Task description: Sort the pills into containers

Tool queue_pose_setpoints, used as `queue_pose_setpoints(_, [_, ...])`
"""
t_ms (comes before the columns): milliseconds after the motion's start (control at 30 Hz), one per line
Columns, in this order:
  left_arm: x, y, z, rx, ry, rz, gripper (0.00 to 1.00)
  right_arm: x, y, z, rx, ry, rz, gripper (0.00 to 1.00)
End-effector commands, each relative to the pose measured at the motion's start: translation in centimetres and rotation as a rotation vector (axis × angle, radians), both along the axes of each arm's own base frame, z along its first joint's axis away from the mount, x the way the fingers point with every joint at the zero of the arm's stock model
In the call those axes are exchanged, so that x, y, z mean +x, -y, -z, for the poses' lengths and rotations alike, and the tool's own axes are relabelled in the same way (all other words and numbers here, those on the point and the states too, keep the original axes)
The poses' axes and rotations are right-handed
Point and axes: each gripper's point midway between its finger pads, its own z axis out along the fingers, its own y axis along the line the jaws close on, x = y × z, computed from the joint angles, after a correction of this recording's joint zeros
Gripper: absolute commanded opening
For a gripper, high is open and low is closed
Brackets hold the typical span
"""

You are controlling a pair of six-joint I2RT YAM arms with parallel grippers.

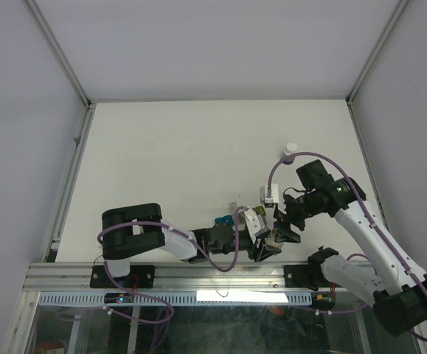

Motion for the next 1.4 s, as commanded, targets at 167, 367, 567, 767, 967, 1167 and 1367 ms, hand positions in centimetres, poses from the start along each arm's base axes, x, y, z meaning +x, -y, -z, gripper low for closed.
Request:
queue_pose_setpoints(167, [0.1,0.0,-3.5,-0.087,-0.006,-0.013,0.0,0.3,-0.6,-0.1,-0.017,0.012,-0.008,0.69])
queue_pose_setpoints(367, [0.3,-0.3,-3.7,-0.097,-0.003,-0.026,0.0,0.0,-0.5,0.2,-0.04,-0.008,-0.022,0.66])
queue_pose_setpoints(567, [0.4,-0.5,-3.8,-0.101,-0.003,-0.03,0.0,-0.3,-0.6,0.1,-0.043,-0.026,-0.033,0.49])
queue_pose_setpoints(767, [0.2,-0.8,-3.8,-0.099,0.016,-0.017,0.0,-0.6,-0.9,-0.5,-0.021,-0.024,-0.068,0.38])
queue_pose_setpoints(967, [-0.3,-1.2,-3.8,-0.107,0.031,0.04,0.0,-0.6,-1.1,-1.0,-0.001,0.014,-0.173,0.18])
queue_pose_setpoints(1167, [-1.2,-2.0,-3.7,-0.117,0.032,0.189,0.0,-1.8,-1.1,-0.8,0.085,0.202,-0.542,0.0])
queue_pose_setpoints(1367, [-1.7,-2.9,-3.5,-0.114,0.024,0.294,0.0,0.2,-1.4,-1.3,0.079,0.393,-0.668,0.0])
